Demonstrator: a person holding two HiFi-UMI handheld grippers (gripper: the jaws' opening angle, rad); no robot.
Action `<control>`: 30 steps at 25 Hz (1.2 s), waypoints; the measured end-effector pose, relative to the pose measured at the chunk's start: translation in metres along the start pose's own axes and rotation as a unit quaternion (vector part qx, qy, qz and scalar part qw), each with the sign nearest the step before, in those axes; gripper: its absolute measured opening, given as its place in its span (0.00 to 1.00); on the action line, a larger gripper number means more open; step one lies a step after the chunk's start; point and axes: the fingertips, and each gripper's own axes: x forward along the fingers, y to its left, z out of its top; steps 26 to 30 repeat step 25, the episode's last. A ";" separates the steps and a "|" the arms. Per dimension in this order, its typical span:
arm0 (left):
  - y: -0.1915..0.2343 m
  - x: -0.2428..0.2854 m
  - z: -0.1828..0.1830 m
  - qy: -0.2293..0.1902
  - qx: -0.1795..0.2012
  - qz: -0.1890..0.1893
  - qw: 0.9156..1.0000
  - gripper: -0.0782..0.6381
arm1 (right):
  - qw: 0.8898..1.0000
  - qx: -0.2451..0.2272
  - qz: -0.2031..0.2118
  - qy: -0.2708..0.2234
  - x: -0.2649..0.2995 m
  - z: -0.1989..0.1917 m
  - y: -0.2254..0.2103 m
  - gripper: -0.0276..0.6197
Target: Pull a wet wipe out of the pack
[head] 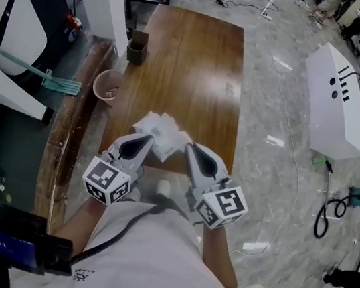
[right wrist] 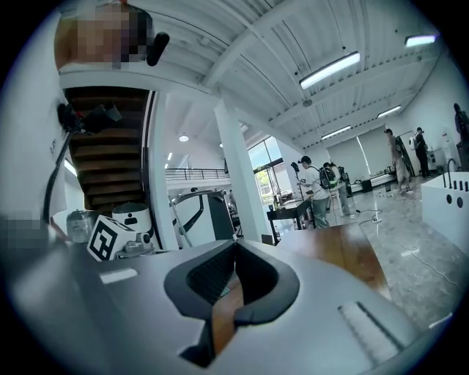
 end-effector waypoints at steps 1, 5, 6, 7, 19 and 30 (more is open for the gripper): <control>0.001 0.000 0.001 -0.001 0.001 -0.002 1.000 0.11 | 1.000 -0.003 -0.006 0.000 -0.001 0.000 0.000 0.06; 0.006 0.000 0.005 -0.004 0.002 -0.008 1.000 0.11 | 1.000 -0.003 -0.018 -0.003 0.004 -0.001 -0.001 0.06; 0.008 -0.001 0.005 -0.003 0.003 -0.009 1.000 0.11 | 1.000 -0.003 -0.019 -0.003 0.006 -0.001 -0.001 0.06; 0.010 -0.002 0.005 -0.002 0.003 -0.010 1.000 0.11 | 1.000 -0.003 -0.020 -0.004 0.008 -0.001 0.000 0.06; 0.030 -0.002 -0.001 0.006 -0.003 -0.012 1.000 0.11 | 1.000 -0.011 -0.020 0.000 0.029 0.000 0.004 0.06; 0.038 -0.011 -0.003 0.008 -0.004 -0.015 1.000 0.11 | 1.000 -0.010 -0.024 0.004 0.039 -0.003 0.010 0.06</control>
